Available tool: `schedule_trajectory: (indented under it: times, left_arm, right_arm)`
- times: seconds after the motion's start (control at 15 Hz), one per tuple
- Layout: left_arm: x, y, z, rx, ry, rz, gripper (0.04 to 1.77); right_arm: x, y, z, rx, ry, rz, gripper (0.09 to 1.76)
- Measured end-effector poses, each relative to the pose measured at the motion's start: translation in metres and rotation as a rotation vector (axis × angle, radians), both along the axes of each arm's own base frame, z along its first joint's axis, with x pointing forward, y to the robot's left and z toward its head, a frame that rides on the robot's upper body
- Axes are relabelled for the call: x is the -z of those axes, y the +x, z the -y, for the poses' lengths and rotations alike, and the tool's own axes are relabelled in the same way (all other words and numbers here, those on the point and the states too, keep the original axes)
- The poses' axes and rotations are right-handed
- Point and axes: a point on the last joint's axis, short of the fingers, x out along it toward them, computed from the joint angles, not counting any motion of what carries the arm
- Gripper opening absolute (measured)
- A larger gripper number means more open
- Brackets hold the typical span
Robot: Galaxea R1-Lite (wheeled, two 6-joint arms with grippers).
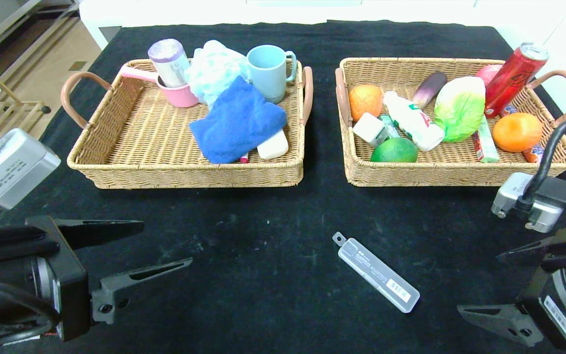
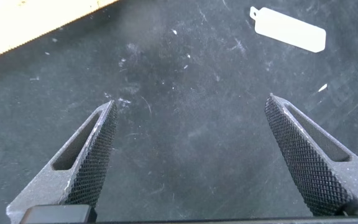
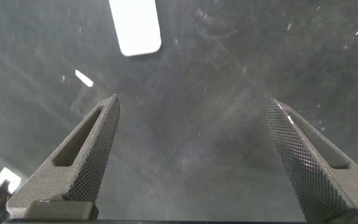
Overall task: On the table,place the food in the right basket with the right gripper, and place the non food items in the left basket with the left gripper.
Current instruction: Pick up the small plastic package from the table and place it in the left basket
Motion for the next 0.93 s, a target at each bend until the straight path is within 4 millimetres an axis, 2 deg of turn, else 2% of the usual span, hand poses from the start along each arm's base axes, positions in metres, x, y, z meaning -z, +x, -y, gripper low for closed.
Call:
schedule_trajectory:
  times: [0.2,0.4,0.6,0.93]
  left_arm:
    - [-0.003,-0.004,-0.002,-0.002,-0.007,0.019,1.72]
    - [-0.006,-0.01,-0.005,0.004,-0.006,0.046,1.72]
    - [-0.009,-0.015,-0.007,0.009,-0.009,0.07,1.72]
    - [-0.011,-0.022,-0.01,0.02,-0.004,0.103,1.72]
  right_arm:
    - [-0.004,0.008,-0.013,0.013,-0.073,0.012,1.71]
    - [0.002,0.015,-0.036,-0.01,-0.127,0.023,1.71]
    - [0.008,0.025,-0.059,-0.026,-0.111,0.048,1.71]
    - [0.024,0.04,-0.081,-0.026,-0.155,0.038,1.71]
